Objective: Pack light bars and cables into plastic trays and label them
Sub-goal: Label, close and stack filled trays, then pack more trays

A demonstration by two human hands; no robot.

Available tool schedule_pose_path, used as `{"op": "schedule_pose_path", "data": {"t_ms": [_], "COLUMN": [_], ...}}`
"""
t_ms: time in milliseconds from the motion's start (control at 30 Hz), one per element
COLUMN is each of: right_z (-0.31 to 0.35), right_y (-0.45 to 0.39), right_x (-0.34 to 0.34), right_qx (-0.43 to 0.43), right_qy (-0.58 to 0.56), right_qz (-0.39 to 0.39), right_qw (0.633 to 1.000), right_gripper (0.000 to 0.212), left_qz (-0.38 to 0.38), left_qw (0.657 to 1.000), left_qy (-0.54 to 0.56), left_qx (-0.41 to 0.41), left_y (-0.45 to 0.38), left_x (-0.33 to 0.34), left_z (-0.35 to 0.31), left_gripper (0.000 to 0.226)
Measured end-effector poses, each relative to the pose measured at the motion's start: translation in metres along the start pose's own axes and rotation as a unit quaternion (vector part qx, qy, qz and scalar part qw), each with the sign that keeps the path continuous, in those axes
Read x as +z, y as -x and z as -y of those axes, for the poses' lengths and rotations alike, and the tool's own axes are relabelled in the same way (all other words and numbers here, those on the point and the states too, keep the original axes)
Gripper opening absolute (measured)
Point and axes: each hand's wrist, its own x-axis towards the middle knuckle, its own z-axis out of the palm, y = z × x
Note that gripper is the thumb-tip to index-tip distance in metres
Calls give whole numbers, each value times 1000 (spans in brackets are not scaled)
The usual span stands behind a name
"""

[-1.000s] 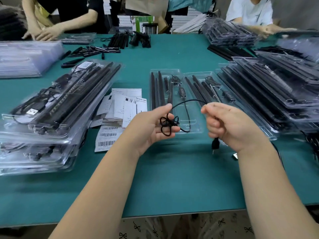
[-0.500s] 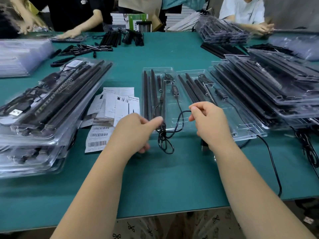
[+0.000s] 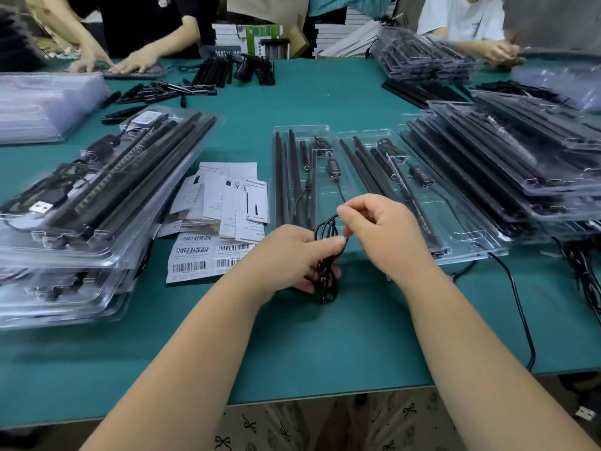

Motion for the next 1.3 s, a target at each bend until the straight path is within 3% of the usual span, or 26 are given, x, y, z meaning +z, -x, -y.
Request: {"op": "schedule_pose_path", "data": {"t_ms": [167,267,333,500,600,767,833,933,1100,1300], "right_z": [3,8,11,11,9,10,10,9,6,4], "right_y": [3,6,13,25,28,37,38,38,37,37], "right_x": [-8,-17,-17,3,4,9,9,4,-3,-5], "right_qx": [19,10,7,102,141,131,114,117,133,151], "right_qy": [19,138,154,1,-87,-155,-144,-167,-227,-246], "right_qz": [-31,-60,-59,-2,-10,-21,4,55,62,87], "right_qw": [999,989,986,995,986,979,983,977,963,953], "right_gripper": [13,15,16,30,24,30,20,30,12,13], "left_qz": [-50,-93,-111,-161,-170,-248,-268,-234,-55,-47], "left_qw": [998,993,987,973,971,954,941,955,960,966], "left_qy": [20,60,99,132,120,6,-34,34,252,249], "left_qx": [27,48,63,101,118,168,206,181,110,57], "left_y": [-2,-4,-6,-7,-6,-7,-3,-1,-3,-6], "left_x": [5,10,14,23,23,30,36,39,28,19], "left_z": [-1,1,0,-1,2,2,1,-3,-4,2], "left_gripper": [27,24,21,20,25,43,47,42,31,12]}}
